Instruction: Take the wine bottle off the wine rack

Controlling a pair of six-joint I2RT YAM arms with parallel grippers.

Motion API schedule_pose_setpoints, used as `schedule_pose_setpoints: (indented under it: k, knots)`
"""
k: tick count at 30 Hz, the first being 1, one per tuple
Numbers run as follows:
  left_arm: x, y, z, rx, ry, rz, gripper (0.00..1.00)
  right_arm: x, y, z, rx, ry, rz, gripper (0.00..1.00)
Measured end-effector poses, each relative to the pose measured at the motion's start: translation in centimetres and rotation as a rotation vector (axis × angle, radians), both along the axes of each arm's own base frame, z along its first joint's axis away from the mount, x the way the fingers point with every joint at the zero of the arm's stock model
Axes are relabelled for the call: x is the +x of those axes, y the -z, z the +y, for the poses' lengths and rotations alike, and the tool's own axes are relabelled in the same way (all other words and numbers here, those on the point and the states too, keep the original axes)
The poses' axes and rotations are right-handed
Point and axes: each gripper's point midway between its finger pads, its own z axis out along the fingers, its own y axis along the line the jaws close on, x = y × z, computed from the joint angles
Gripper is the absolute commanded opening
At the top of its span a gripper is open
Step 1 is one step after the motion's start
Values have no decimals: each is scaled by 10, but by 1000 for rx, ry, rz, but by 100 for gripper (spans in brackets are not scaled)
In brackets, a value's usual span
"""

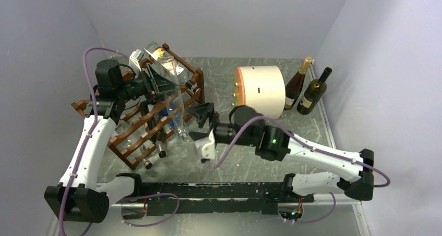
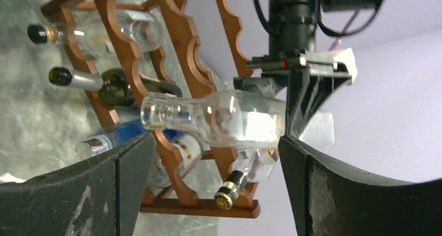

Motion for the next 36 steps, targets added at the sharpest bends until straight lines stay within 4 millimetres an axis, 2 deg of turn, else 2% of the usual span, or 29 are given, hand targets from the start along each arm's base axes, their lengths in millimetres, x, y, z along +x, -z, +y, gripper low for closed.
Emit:
schedule_pose_setpoints:
  k: [4, 10, 17, 23, 27, 29, 33, 36]
  knots:
    - [-2, 6, -1, 8, 8, 29, 7, -8, 21, 18, -108, 24, -193, 100]
    - [-5, 10, -1, 12, 19, 46, 7, 5, 53, 25, -239, 81, -412, 98]
    - [-10, 12, -2, 18, 35, 50, 7, 7, 40, 36, -223, 83, -606, 94]
    - [-12, 15, -1, 29, 45, 55, 7, -3, 46, 65, -251, 27, -697, 94]
    - [-15, 16, -1, 41, 51, 54, 7, -7, 52, 75, -259, 6, -735, 77]
    - [-16, 15, -1, 46, 54, 48, 7, -7, 51, 78, -256, 4, -751, 66]
    - [-19, 11, 0, 53, 60, 27, 7, -8, 48, 84, -246, -8, -773, 50]
    - [-23, 11, 0, 55, 67, 24, 7, -10, 45, 86, -237, -17, -785, 33]
